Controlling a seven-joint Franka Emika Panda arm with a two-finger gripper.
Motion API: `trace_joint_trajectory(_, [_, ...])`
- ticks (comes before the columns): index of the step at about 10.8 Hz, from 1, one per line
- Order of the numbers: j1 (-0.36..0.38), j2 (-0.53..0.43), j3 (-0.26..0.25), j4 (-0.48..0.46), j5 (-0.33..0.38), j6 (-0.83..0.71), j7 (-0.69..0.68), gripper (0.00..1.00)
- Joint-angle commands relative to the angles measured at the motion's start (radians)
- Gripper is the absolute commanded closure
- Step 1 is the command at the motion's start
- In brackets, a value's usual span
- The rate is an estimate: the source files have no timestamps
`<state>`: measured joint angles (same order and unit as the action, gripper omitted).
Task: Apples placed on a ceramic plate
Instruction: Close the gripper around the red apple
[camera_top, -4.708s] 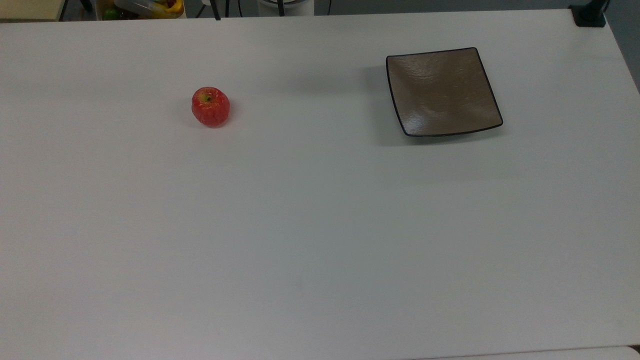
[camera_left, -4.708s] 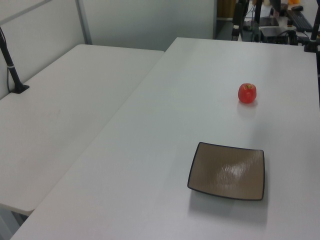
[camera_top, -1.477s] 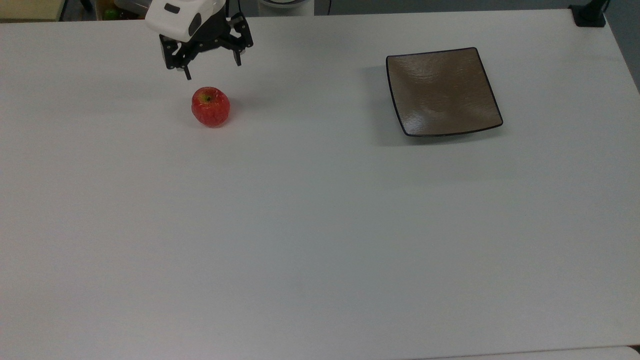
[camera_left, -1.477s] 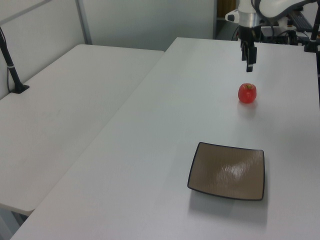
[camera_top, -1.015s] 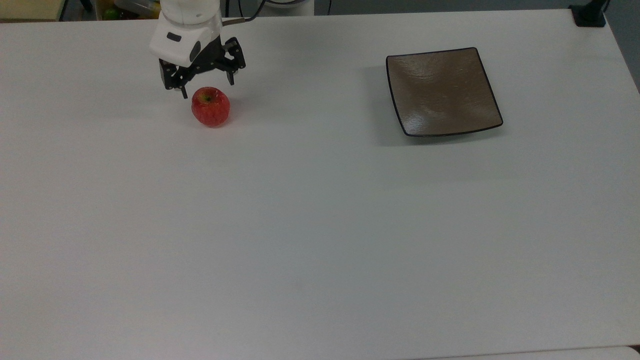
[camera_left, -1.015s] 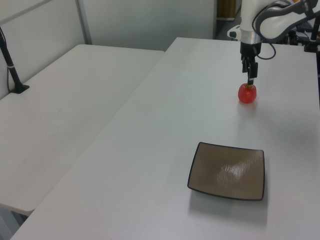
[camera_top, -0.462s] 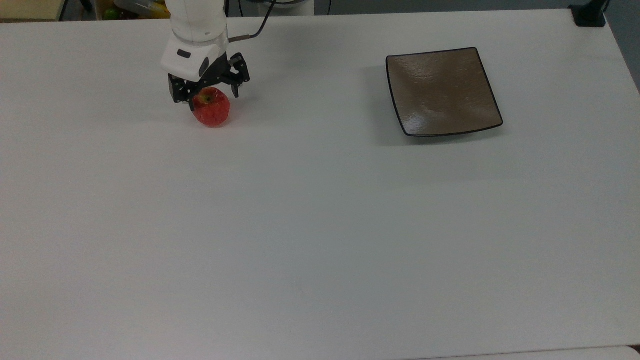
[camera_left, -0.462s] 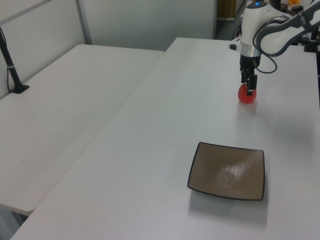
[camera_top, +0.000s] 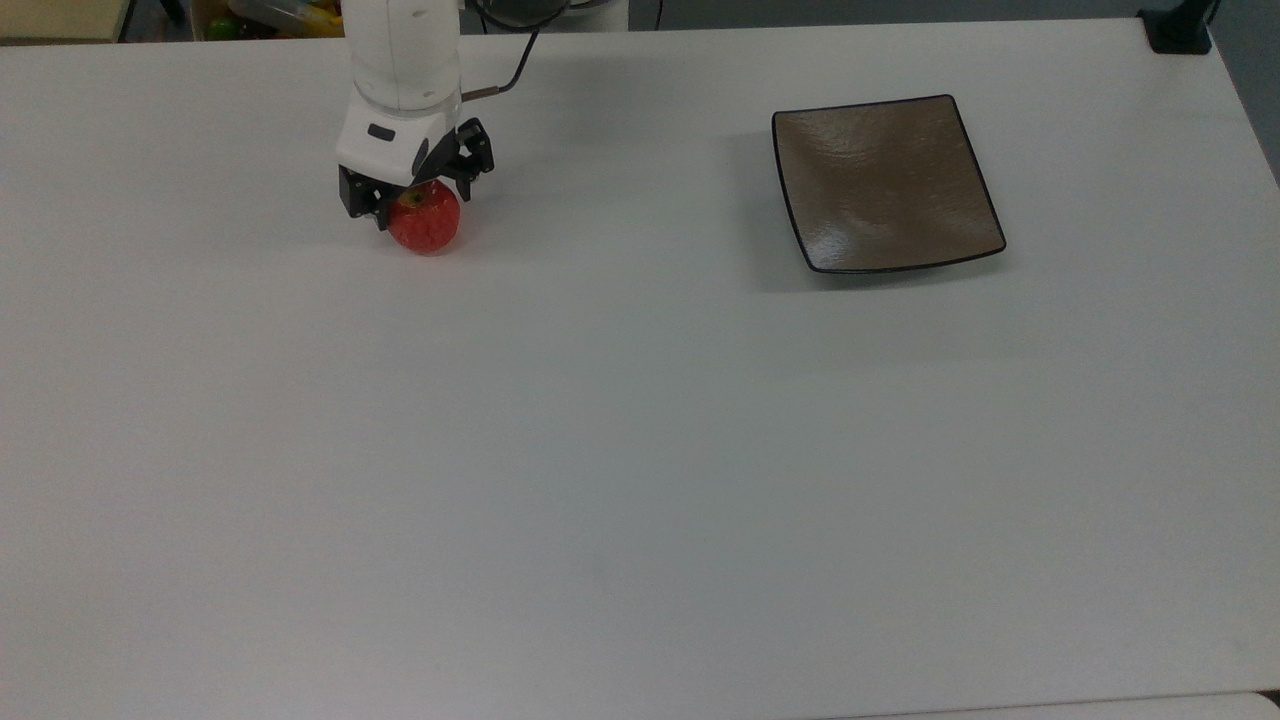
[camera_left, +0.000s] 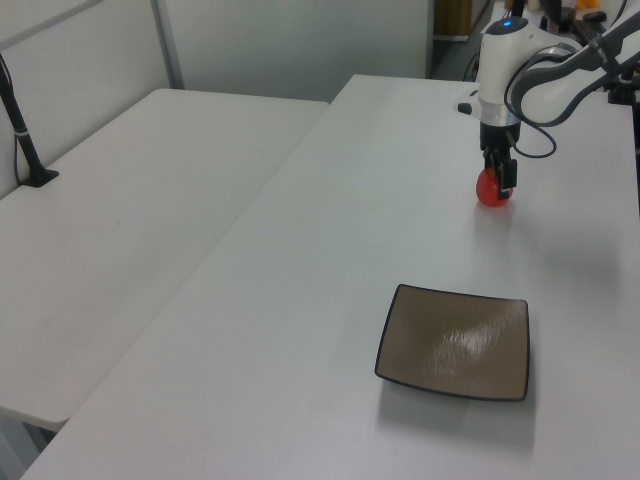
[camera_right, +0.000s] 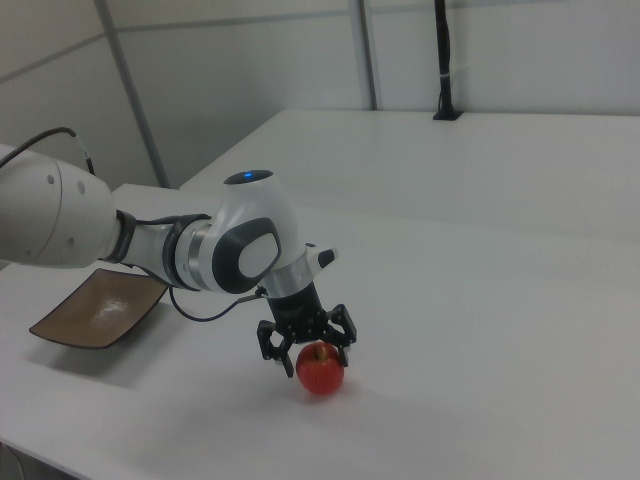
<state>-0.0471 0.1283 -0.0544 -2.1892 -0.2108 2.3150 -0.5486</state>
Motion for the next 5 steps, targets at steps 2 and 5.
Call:
trace_joint_trajectory(2, [-0.003,0.007,-0.005,-0.021,-0.039,0.053,-0.016,0.42])
trace_joint_trajectory(5, [-0.008,-0.01,-0.005,-0.02,-0.039,0.037,-0.01,0.79])
